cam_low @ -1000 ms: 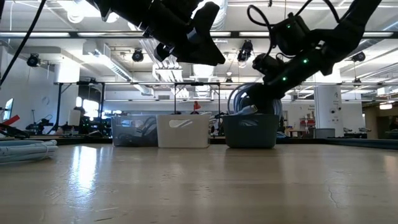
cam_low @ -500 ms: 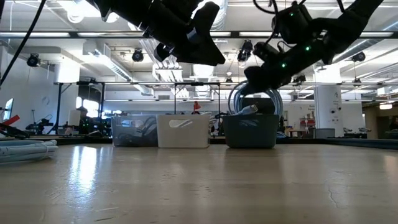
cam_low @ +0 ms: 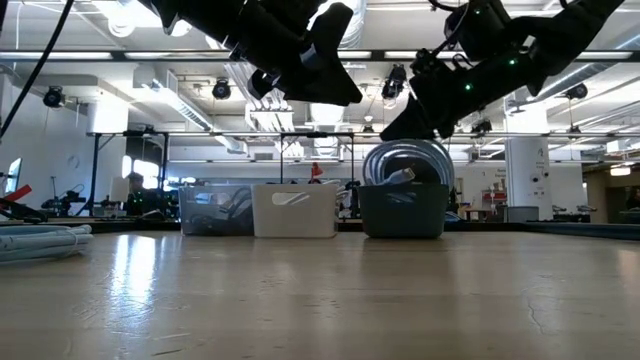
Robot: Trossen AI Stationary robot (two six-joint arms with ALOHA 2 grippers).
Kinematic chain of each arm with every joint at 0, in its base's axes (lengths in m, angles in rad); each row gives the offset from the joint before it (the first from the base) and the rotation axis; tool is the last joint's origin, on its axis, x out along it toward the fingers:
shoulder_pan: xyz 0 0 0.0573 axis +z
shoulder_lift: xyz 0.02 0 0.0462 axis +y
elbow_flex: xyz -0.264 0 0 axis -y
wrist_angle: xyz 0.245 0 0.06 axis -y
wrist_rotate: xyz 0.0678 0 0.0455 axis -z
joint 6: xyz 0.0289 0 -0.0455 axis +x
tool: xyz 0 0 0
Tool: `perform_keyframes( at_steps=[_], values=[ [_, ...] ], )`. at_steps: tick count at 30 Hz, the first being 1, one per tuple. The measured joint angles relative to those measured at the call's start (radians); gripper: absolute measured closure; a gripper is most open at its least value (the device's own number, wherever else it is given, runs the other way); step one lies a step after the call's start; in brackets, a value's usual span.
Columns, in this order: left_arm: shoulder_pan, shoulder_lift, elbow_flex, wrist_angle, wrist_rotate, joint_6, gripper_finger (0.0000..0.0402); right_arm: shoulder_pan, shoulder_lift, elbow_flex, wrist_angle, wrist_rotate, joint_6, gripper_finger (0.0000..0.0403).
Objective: Pick & Place USB Port
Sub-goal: Put the right HDMI cable into the blue bin
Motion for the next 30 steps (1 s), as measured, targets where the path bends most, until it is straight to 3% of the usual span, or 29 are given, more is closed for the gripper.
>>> perform_keyframes(
  at_steps=[7, 14, 17, 25, 30],
  values=[
    [0.0, 0.0, 0.0, 0.0, 0.0, 0.0, 0.0276, -0.003, 0.048, 0.002, 0.004, -0.032, -0.011, 0.0244],
    [0.0, 0.0, 0.0, 0.0, 0.0, 0.0, 0.0276, -0.017, 0.104, 0.002, 0.006, 0.145, -0.015, 0.0256],
    [0.0, 0.0, 0.0, 0.0, 0.0, 0.0, 0.0276, -0.017, 0.12, 0.004, 0.003, 0.143, -0.017, 0.0261],
    [0.0, 0.0, 0.0, -0.006, 0.0, 0.001, 0.0276, -0.016, 0.086, 0.061, 0.003, -0.151, 0.007, 0.0271],
    [0.0, 0.0, 0.0, -0.013, 0.0, 0.001, 0.0276, -0.015, 0.052, 0.075, -0.01, -0.173, 0.02, 0.0276]
  ],
)
